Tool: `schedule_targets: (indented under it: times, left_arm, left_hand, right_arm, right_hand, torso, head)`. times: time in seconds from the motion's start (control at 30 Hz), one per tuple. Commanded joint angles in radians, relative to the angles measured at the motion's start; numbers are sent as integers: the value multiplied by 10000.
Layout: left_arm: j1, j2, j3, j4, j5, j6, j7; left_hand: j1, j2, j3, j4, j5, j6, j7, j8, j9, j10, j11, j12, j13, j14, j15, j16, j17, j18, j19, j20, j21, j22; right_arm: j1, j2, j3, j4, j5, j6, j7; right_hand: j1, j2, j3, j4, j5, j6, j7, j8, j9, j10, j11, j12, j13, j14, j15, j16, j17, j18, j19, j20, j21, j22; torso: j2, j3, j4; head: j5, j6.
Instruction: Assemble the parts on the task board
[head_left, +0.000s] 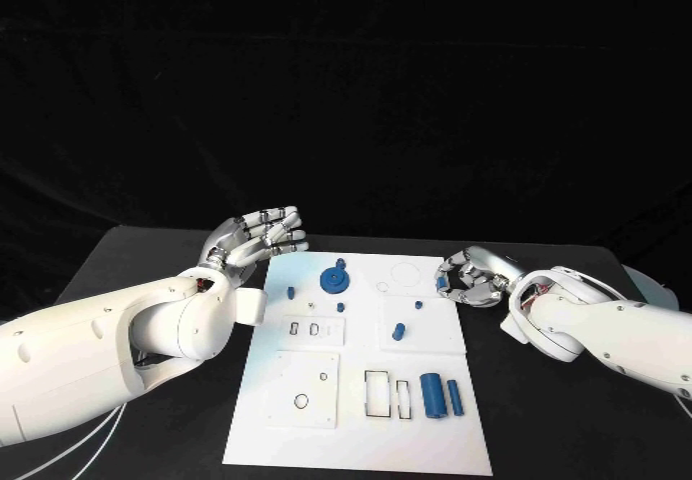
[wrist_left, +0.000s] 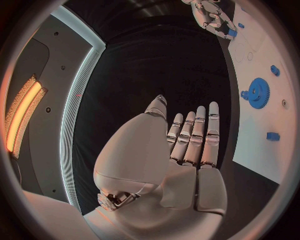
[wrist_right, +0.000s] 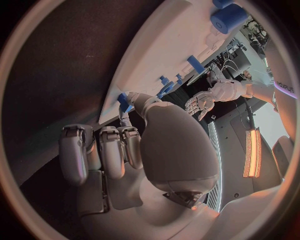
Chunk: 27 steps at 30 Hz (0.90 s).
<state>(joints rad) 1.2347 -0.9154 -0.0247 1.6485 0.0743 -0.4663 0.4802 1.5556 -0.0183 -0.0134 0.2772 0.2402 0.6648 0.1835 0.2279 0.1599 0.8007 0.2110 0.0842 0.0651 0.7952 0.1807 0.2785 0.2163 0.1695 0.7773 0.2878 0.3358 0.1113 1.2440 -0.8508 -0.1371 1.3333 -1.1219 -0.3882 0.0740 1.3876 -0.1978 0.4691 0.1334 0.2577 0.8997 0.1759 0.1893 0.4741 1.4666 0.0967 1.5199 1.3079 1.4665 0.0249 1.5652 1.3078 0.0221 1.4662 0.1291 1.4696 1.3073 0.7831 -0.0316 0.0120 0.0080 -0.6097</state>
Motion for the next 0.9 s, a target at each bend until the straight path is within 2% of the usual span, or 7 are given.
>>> schedule_targets:
  times: [0.03, 0.27, 0.4, 0.57, 0.63, 0.8, 0.9]
  left_arm:
    - [9, 10, 7, 7, 11, 165, 62]
    - [9, 9, 7, 6, 11, 159, 61]
    - [9, 7, 7, 9, 11, 158, 59]
    - [9, 2, 7, 12, 11, 154, 62]
    - [9, 1, 7, 12, 11, 153, 64]
    - [9, 8, 7, 4, 11, 152, 62]
    - [8, 21, 6, -5, 11, 155, 56]
  left_hand:
    - [92, 20, 1, -47, 0, 58, 572, -24, 11, 55, 32, -68, -1, -10, 31, -67, 9, 84, -37, -4, -42, -13]
    - [107, 29, 10, -48, 2, 57, 570, -25, 10, 59, 32, -69, -1, -9, 31, -71, 10, 84, -36, -5, -42, -14]
    - [107, 29, 10, -48, 2, 57, 570, -25, 10, 59, 32, -69, -1, -9, 31, -71, 10, 84, -36, -5, -42, -14]
    - [114, 35, 16, -43, 0, 65, 571, -24, 12, 62, 33, -71, 0, -8, 31, -76, 12, 84, -36, -5, -43, -16]
    - [114, 35, 16, -43, 0, 65, 571, -24, 12, 62, 33, -71, 0, -8, 31, -76, 12, 84, -36, -5, -43, -16]
    - [114, 35, 16, -43, 0, 65, 571, -24, 12, 62, 33, -71, 0, -8, 31, -76, 12, 84, -36, -5, -43, -16]
    - [114, 35, 16, -43, 0, 65, 571, -24, 12, 62, 33, -71, 0, -8, 31, -76, 12, 84, -36, -5, -43, -16]
  right_arm:
    - [-10, 9, -1, -1, -231, 64, -20]
    - [-11, 19, -1, 8, -248, 31, -9]
    - [-11, 24, -1, 26, -251, -144, 4]
    - [-13, 18, 0, 53, -252, -464, 68]
    - [-13, 10, 1, 88, -254, -589, 115]
    - [10, -52, 21, 349, -326, -722, 124]
    - [126, -85, 33, 682, -493, -610, 14]
  right_hand:
    - [-76, 57, 75, -3, 41, 88, -28, 28, 19, 532, -57, 64, 2076, 1043, -40, 56, 2630, 89, 257, -9, 38, 1588]
    - [-127, 91, 93, -3, 36, 197, -73, 93, 57, 542, -97, 71, 2084, 1043, -73, 56, 2630, 85, 269, -39, 50, 1605]
    - [-186, 184, 131, -18, 47, 451, -193, 264, 151, 578, -198, 99, 2119, 1043, -156, 56, 2630, 77, 295, -106, 76, 1640]
    - [-134, 481, 281, -110, 165, 724, -373, 527, 312, 614, -363, 122, 2149, 1043, -298, 56, 2630, 62, 339, -235, 123, 1701]
    - [-100, 521, 320, -162, 210, 747, -400, 575, 347, 612, -392, 119, 2147, 1043, -325, 56, 2630, 52, 363, -262, 151, 1733]
    - [-72, 585, 376, -222, 219, 761, -424, 632, 393, 615, -418, 119, 2148, 1043, -352, 56, 2630, 36, 405, -294, 201, 1788]
    - [-65, 607, 395, -241, 214, 755, -428, 645, 407, 596, -424, 99, 2125, 1043, -360, 56, 2630, 32, 415, -303, 213, 1801]
  torso:
    - [4, 0, 9]
    - [-2, -3, 0]
    - [-1, -2, -4]
    - [-2, 1, 0]
    - [-2, 1, 0]
    - [-15, 2, 1]
    - [-26, -3, -1]
  head:
    - [8, -3]
    - [-2, -16]
    - [-15, -17]
    - [-7, -37]
    - [-8, -35]
    - [1, -54]
    - [15, -44]
